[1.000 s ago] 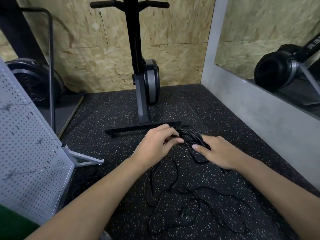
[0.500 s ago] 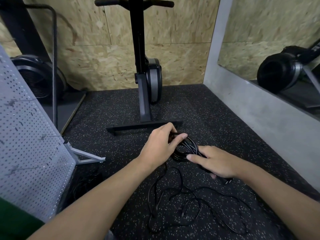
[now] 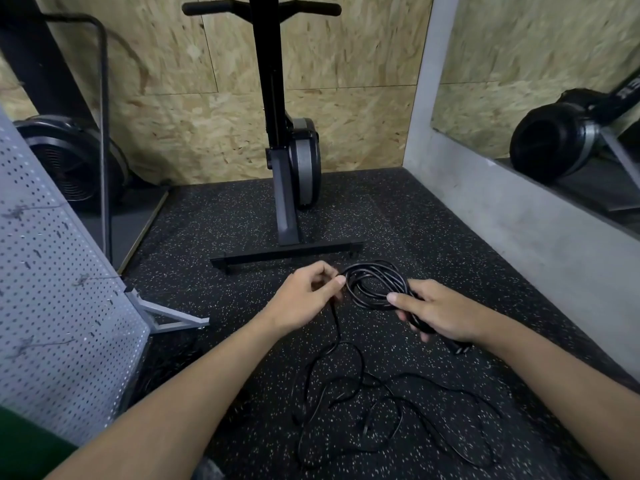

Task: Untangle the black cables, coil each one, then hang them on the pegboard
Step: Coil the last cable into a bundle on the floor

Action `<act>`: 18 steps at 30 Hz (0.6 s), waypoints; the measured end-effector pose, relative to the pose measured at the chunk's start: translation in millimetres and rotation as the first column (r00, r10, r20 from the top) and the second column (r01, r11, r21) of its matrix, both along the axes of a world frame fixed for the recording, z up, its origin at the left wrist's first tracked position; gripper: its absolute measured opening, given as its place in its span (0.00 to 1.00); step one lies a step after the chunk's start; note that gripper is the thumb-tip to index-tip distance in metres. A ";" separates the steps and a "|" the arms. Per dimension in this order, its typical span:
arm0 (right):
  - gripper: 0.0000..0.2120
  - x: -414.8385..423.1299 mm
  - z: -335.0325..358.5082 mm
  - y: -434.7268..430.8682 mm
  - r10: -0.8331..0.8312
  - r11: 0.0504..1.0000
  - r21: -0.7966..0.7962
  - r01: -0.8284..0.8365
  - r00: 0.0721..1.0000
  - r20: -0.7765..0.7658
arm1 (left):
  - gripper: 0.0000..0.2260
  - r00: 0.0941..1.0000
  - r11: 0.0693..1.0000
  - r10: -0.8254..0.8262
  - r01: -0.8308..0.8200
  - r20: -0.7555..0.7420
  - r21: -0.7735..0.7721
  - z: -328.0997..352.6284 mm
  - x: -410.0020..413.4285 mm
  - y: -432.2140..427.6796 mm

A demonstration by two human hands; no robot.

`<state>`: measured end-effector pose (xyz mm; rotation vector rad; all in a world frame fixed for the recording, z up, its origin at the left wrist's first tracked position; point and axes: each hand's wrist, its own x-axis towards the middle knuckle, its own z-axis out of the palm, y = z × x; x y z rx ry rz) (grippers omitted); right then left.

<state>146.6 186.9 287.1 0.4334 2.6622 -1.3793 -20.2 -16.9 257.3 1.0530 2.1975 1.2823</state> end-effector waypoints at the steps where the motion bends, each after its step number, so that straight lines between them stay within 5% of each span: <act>1: 0.15 -0.2 0.9 0.2 -0.018 0.999 -0.041 0.016 0.999 -0.042 | 0.09 0.999 0.998 -0.035 0.035 0.013 -0.047 -1.7 0.5 -1.4; 5: 0.16 -1.4 6.7 -1.0 -0.150 0.988 -0.072 0.138 0.968 -0.203 | 0.11 0.995 0.986 -0.082 0.090 0.063 -0.138 -11.2 8.0 -1.6; 11: 0.09 -5.6 -8.6 -16.9 -0.334 0.927 -0.262 0.267 0.907 -0.256 | 0.07 0.875 0.941 0.106 -0.242 0.472 0.238 3.8 40.3 21.5; 15: 0.09 -9.3 -16.0 -22.8 -0.302 0.940 -0.236 0.247 0.925 -0.231 | 0.11 0.972 0.960 0.202 -0.221 0.120 0.173 0.0 38.3 26.1; 18: 0.09 -11.5 -20.3 -26.5 -0.288 0.945 -0.223 0.240 0.932 -0.219 | 0.11 0.947 0.945 0.163 -0.231 0.278 0.230 4.4 40.4 27.8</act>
